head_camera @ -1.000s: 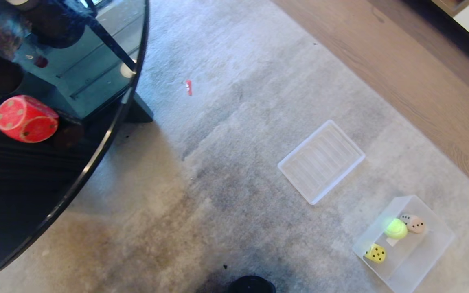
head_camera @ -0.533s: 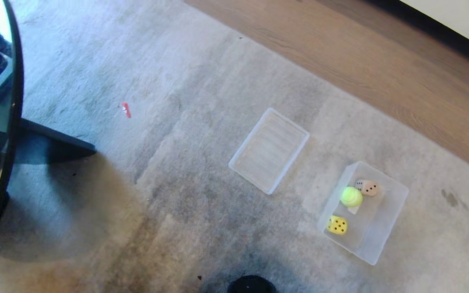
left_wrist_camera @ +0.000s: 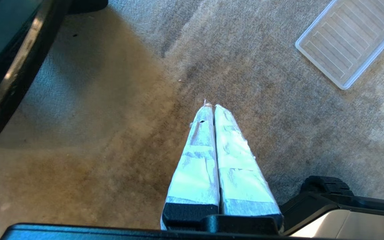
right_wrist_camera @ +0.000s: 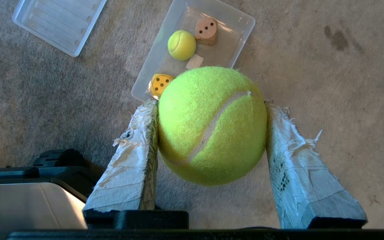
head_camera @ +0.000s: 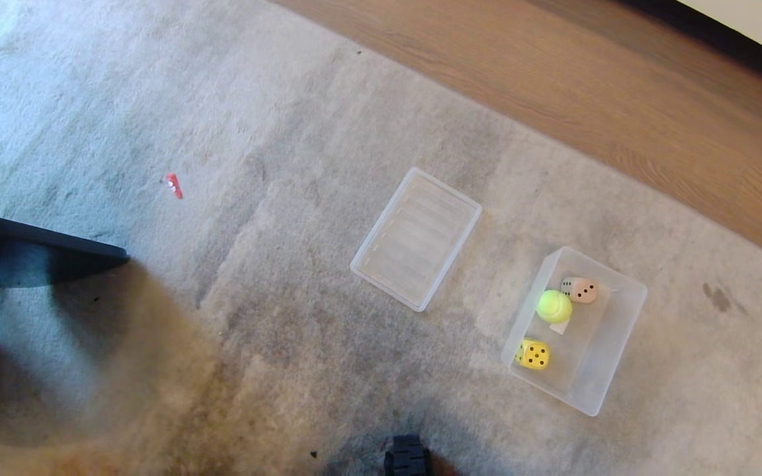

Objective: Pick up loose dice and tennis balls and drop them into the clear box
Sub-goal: Put the ball in the box

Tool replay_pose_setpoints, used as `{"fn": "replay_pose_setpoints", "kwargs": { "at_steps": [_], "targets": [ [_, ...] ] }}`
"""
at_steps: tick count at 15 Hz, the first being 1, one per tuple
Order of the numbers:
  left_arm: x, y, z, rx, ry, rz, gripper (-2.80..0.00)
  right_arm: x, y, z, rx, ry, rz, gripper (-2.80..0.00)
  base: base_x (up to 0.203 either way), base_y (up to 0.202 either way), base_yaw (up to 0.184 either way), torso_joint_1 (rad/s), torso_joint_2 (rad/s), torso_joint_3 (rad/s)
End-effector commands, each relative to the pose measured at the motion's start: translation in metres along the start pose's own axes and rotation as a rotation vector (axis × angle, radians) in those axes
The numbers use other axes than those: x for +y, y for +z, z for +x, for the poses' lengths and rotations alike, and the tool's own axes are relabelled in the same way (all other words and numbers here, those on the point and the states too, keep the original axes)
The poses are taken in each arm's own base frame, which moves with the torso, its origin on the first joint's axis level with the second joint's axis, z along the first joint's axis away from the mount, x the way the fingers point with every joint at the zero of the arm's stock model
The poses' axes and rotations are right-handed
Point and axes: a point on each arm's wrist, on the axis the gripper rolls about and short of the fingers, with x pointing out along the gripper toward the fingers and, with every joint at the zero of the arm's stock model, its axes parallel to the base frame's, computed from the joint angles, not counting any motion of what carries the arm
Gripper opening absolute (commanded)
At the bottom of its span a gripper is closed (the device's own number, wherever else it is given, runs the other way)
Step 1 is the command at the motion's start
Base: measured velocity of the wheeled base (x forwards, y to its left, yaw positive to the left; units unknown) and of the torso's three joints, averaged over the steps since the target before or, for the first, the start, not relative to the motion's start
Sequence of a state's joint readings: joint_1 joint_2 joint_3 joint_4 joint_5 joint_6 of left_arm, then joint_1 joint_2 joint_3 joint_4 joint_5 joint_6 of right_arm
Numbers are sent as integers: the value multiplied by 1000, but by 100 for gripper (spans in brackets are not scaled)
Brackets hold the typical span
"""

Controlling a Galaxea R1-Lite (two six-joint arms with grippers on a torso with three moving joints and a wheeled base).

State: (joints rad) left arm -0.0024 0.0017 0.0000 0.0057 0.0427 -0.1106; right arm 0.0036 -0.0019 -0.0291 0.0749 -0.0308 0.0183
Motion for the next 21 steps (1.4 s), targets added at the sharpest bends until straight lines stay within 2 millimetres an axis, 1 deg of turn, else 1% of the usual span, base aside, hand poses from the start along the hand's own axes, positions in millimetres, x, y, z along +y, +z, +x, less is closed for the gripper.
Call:
{"fn": "replay_pose_setpoints", "kwargs": {
  "at_steps": [1, 9, 14, 15, 16, 17, 18, 19, 21],
  "targets": [
    [0, 0, 0, 0, 1, -4, -280, 0, 0, 0, 1, 1, 0, -280, 0, 0, 0, 2, 5, -178],
    [0, 0, 0, 0, 1, -4, -280, 0, 0, 0, 1, 8, -6, -280, 0, 0, 0, 3, 3, -200],
    [0, 0, 0, 0, 1, -6, -280, 0, 0, 0, 21, -23, 28, -280, 0, 0, 0, 2, 0, -36],
    [0, 0, 0, 0, 1, -6, -280, 0, 4, -1, 22, -33, 26, -280, 0, 0, 0, 0, 0, 0],
    [0, 0, 0, 0, 1, -6, -280, 0, 14, -2, 31, -48, 30, -280, 0, 0, 0, 0, 0, 0],
    [0, 0, 0, 0, 1, -6, -280, 0, 29, 0, 57, -57, 55, -280, 0, 0, 0, 0, 0, 0],
    [0, 0, 0, 0, 1, -6, -280, 0, 47, 8, 106, -62, 99, -280, 0, 0, 0, 0, 0, 0],
    [0, 0, 0, 0, 1, -6, -280, 1, 64, 21, 176, -69, 143, -280, 0, 0, 0, 0, 0, 0],
    [0, 0, 0, 0, 1, -6, -280, 3, 90, 60, 299, -90, 213, -280, 0, 0, 0, 0, 0, 0]
  ]
}}
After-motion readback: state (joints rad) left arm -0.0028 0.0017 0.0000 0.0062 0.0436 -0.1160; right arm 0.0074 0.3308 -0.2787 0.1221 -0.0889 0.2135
